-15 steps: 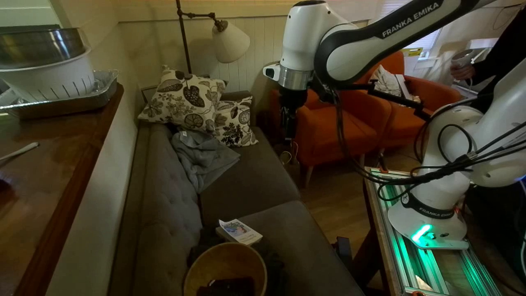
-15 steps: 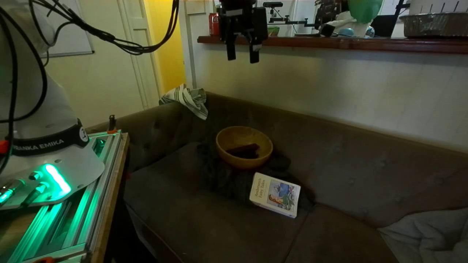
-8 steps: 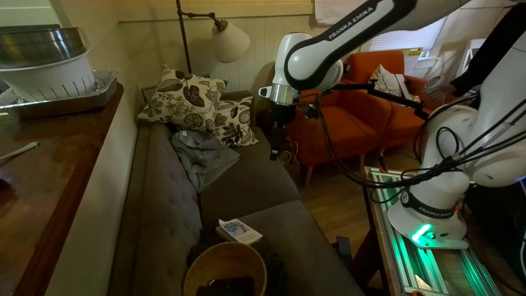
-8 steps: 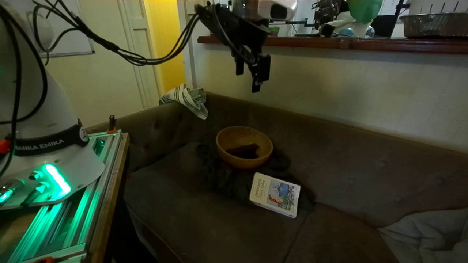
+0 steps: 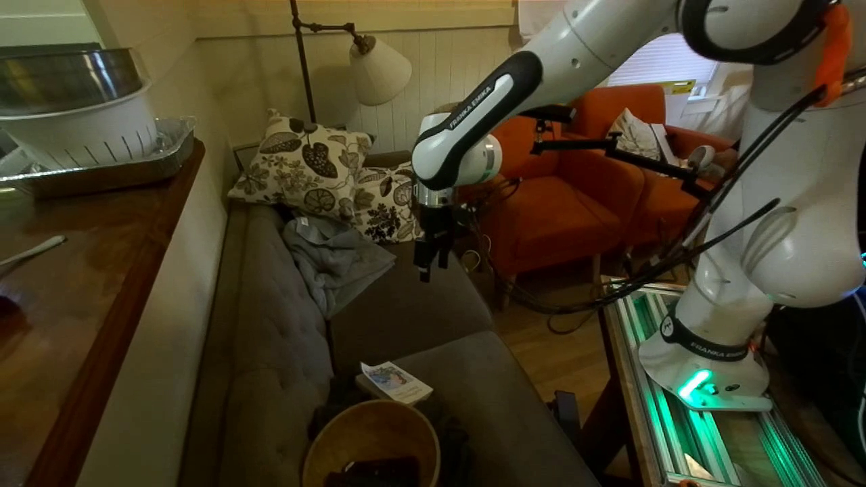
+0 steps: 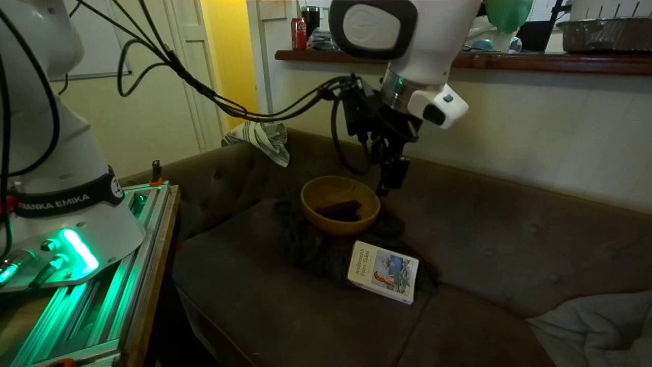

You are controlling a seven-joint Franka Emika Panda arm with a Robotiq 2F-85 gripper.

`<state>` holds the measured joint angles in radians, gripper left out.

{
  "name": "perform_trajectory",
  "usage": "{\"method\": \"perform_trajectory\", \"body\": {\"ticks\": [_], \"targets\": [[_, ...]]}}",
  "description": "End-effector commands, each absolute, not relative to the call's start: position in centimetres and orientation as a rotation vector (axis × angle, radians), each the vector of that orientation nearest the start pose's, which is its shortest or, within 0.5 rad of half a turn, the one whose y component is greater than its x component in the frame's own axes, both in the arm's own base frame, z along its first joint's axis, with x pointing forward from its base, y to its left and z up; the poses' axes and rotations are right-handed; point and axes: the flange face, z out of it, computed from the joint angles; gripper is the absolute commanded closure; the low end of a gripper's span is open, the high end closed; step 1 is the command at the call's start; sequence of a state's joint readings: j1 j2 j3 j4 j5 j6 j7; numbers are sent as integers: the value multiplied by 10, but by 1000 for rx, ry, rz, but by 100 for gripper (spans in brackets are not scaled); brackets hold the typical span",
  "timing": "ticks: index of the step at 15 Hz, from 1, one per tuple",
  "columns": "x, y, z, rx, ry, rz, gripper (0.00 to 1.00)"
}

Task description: Put the white book in the wooden bowl.

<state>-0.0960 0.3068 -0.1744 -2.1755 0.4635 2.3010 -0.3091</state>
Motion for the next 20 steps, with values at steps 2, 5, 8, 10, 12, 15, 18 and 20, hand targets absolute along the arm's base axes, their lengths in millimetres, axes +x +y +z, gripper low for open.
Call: {"method": "perform_trajectory", "body": {"ticks": [2,5,8,10,12,15,18,20], "targets": [[533,-149,217,-2796,485,174,0],[537,-154,212,-2791,503,189,0],[540,-152,214,-2788,504,186,0],[529,-155,198,-2768,555,139,0],[516,-165,172,-2723,601,125,0],[494,-186,122,-2566,617,112,0],[477,-211,65,-2438,636,82,0],[475,-229,30,-2433,742,96,0]]}}
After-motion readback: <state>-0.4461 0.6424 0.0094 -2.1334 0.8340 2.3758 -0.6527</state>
